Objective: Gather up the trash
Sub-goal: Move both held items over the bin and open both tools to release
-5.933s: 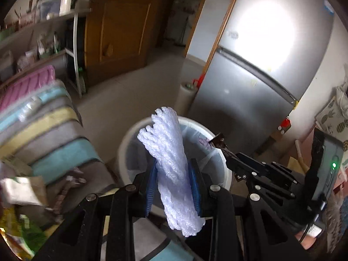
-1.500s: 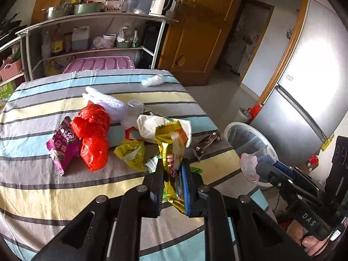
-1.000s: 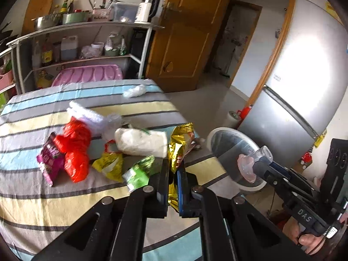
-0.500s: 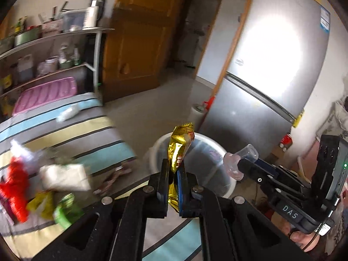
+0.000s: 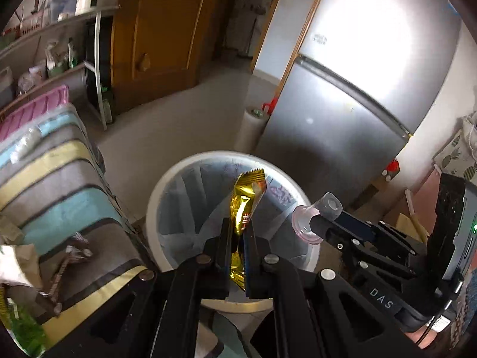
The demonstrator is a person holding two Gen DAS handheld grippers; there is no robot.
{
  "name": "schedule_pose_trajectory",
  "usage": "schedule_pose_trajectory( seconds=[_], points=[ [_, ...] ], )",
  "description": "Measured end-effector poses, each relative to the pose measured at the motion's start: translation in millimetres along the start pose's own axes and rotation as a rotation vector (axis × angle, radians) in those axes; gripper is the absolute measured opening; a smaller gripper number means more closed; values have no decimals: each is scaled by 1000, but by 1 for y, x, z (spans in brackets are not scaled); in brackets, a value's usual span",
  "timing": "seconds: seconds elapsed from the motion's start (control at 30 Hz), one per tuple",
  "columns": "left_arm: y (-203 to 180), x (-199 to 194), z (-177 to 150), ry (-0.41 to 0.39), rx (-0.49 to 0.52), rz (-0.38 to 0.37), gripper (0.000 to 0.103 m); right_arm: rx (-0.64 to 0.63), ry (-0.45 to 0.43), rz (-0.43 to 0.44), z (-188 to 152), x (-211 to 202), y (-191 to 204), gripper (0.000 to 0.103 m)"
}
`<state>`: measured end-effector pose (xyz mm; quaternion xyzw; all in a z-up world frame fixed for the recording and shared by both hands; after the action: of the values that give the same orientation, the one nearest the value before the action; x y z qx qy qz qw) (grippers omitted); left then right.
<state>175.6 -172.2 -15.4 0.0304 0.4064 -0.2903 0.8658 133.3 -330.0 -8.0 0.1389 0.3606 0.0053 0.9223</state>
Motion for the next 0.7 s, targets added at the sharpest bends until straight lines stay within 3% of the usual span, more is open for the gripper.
schedule_pose_trajectory(
  seconds=[0.33, 0.4, 0.5, 0.63, 0.7],
  points=[
    [3, 23, -6, 63, -12, 18, 9, 17, 74, -48, -9, 28, -19, 31],
    [4, 23, -6, 68, -15, 22, 13, 23, 80, -55, -9, 30, -21, 31],
    [6, 23, -6, 68, -19, 25, 30, 25, 84, -57, -11, 30, -21, 39],
    [8, 21, -5, 61, -18, 29, 32, 28, 78, -60, -11, 27, -20, 46],
    [8, 17, -5, 51, -18, 31, 38, 22, 69, -72, -10, 24, -18, 46]
  ],
)
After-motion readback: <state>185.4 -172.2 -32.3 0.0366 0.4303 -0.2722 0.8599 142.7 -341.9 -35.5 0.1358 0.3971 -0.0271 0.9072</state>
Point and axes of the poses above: each gripper's, at about its wrist camera, not at the fingertips, and x roughly the way its jaws point, y to its left, z to its top, the point moved 2 cm from there along x, roughly the way its jaws point, and after that the axes turned 8 degrees about x, right-handed, at the moved point
